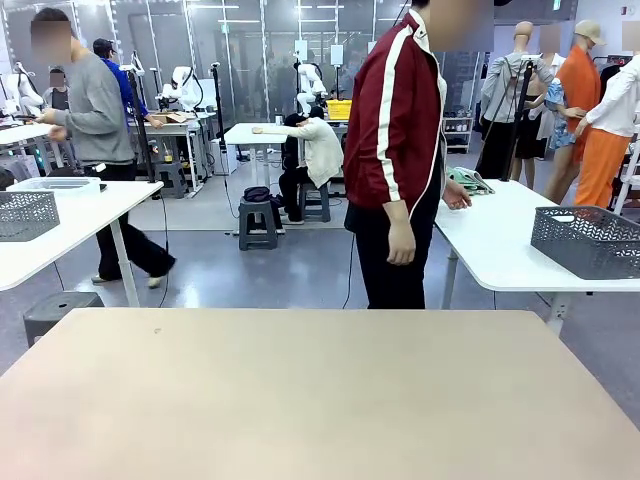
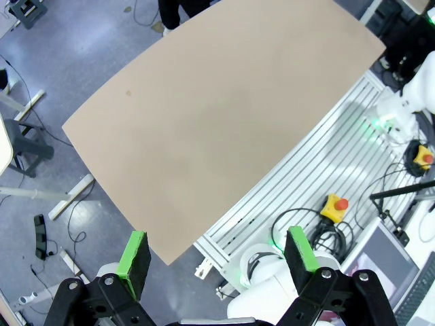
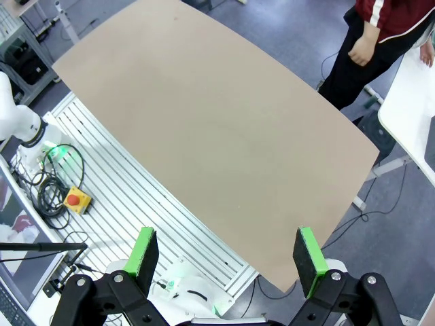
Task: Fold the towels and place them in the basket.
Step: When a person lays out a Towel with hook on the table, fold it in half twice.
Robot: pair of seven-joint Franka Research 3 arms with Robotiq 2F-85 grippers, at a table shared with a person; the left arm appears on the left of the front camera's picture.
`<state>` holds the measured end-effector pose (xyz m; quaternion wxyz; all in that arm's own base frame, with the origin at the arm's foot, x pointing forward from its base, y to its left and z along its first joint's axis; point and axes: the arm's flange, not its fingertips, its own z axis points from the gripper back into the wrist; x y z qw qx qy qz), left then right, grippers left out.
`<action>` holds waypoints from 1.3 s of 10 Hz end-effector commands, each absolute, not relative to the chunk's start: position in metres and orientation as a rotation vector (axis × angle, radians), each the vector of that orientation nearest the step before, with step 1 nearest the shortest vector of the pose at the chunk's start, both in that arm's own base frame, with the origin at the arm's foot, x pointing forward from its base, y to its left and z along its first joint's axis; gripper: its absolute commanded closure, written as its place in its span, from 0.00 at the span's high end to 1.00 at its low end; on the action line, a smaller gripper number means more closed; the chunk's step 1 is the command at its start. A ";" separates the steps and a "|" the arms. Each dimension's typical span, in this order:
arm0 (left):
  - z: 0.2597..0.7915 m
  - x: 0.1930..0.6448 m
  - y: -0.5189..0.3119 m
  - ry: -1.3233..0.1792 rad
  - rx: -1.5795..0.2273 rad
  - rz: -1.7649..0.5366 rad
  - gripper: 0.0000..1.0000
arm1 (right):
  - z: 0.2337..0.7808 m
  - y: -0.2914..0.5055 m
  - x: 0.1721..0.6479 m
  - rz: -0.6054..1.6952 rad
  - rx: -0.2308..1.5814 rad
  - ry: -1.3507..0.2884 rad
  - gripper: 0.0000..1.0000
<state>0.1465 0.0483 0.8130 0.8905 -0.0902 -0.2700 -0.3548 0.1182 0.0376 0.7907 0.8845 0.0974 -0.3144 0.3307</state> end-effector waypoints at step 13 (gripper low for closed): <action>0.813 0.145 0.048 -0.565 -0.189 -0.742 1.00 | 0.793 0.038 0.112 0.703 0.205 -0.669 1.00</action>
